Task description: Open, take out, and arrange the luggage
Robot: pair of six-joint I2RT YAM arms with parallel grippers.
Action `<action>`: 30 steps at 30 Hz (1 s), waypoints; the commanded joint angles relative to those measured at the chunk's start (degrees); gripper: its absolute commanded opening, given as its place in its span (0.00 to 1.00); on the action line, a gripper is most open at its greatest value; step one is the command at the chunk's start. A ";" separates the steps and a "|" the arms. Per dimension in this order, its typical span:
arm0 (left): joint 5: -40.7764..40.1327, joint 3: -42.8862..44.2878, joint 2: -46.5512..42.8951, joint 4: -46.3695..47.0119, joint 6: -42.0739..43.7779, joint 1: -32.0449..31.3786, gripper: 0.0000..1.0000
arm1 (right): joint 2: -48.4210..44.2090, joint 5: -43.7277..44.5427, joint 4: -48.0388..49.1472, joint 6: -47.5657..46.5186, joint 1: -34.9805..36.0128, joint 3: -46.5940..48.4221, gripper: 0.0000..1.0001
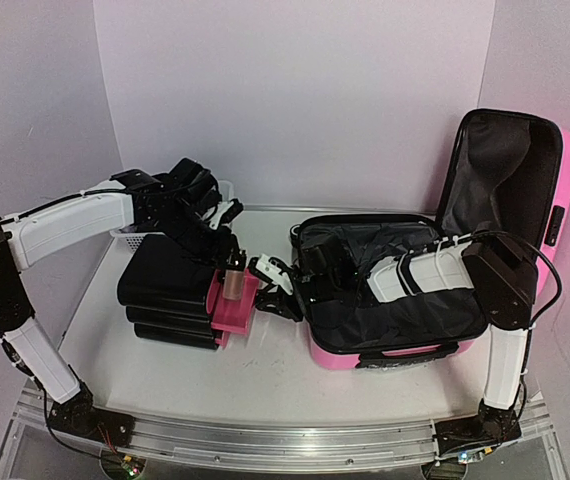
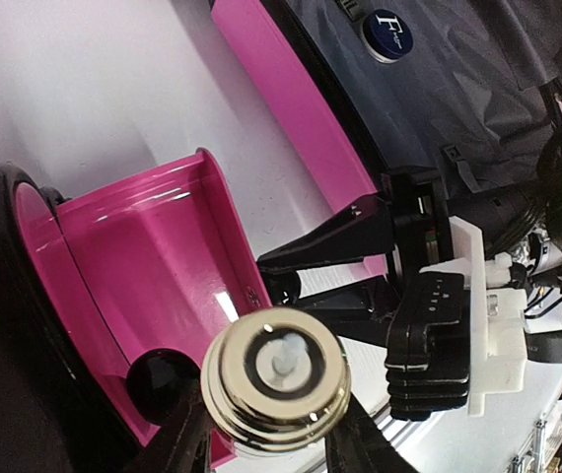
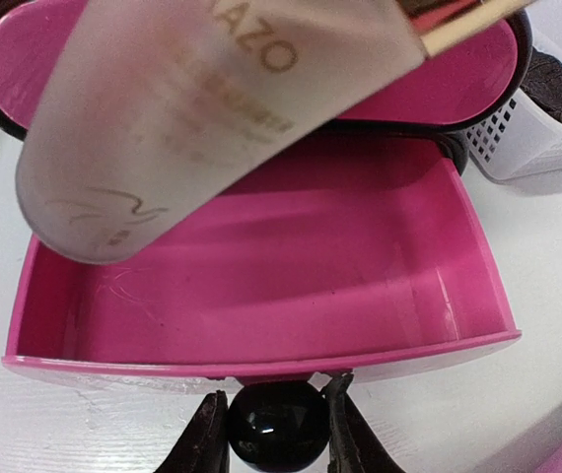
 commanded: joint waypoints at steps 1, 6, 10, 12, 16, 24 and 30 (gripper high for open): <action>-1.78 1.35 -1.53 0.98 1.03 -0.10 0.43 | -3.18 -1.64 3.49 0.80 -0.24 1.76 0.19; -1.05 0.87 -1.18 0.97 1.14 -0.10 0.42 | -2.87 -2.25 3.43 0.92 -0.29 2.50 0.19; -0.93 0.55 -1.74 1.02 0.82 -0.12 0.43 | -2.73 -2.25 3.42 1.15 -0.24 2.78 0.18; -1.84 0.61 -3.75 0.98 0.97 -0.10 0.46 | -2.46 -2.26 3.42 1.24 -0.29 2.85 0.18; -2.31 0.54 -8.57 0.99 1.77 -0.14 0.50 | -1.81 -2.61 3.14 1.72 -0.26 3.98 0.18; 0.90 -3.42 -11.32 1.04 -0.83 -2.55 0.49 | -2.07 -2.89 3.06 2.14 -0.25 4.06 0.18; -12.05 -9.95 -14.56 5.24 -5.10 -8.80 0.43 | -1.90 -3.54 3.70 3.24 -0.25 3.82 0.18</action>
